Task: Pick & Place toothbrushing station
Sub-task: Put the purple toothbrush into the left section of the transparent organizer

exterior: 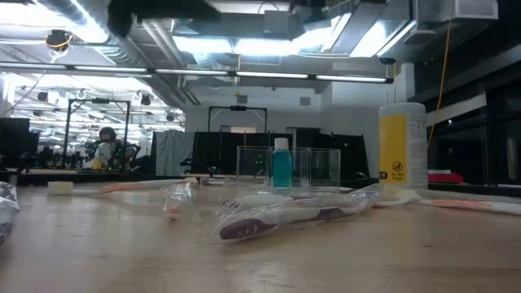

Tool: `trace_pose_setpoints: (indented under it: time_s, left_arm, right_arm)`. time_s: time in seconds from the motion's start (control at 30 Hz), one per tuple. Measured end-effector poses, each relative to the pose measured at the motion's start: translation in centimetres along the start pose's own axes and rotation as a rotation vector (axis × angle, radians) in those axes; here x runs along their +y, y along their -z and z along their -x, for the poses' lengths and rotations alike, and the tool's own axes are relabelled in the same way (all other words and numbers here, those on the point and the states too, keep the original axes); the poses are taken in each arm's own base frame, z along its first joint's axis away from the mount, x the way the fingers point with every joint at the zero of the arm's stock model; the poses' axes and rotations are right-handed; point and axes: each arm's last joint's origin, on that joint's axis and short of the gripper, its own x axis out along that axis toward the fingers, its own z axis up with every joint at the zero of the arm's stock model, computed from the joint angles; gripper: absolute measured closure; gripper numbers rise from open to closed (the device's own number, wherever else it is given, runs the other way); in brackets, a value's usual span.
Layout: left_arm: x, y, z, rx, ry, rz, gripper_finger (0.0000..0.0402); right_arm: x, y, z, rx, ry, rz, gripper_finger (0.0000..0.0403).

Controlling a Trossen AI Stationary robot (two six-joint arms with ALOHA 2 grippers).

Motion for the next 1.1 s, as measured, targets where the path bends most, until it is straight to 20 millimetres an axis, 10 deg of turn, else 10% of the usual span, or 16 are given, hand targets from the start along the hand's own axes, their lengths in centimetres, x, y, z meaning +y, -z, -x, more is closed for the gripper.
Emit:
trace_pose_setpoints:
  time_s: [0.17,0.4,0.73,0.9,1.1]
  left_arm:
    - [1.7,-3.8,0.7,0.063,0.070,-0.184,0.0219]
    - [5.3,-12.5,3.5,-0.054,0.240,-0.247,0.0226]
    - [14.3,-22.4,7.2,0.054,-0.026,-0.328,0.0262]
    - [16.3,-24.9,4.1,0.343,-0.096,-0.413,0.0263]
    - [19.2,-24.6,-4.8,0.728,-0.058,-0.521,0.0263]
  right_arm:
    - [5.5,3.1,2.5,-0.062,-0.001,0.216,0.0217]
    - [11.0,7.7,1.2,0.018,0.012,0.425,0.0218]
    - [11.5,15.6,-4.7,0.308,0.166,0.370,0.0218]
    - [11.1,18.3,-5.5,0.188,0.132,0.282,0.0218]
    - [9.5,19.0,-3.5,-0.082,0.061,0.063,0.0218]
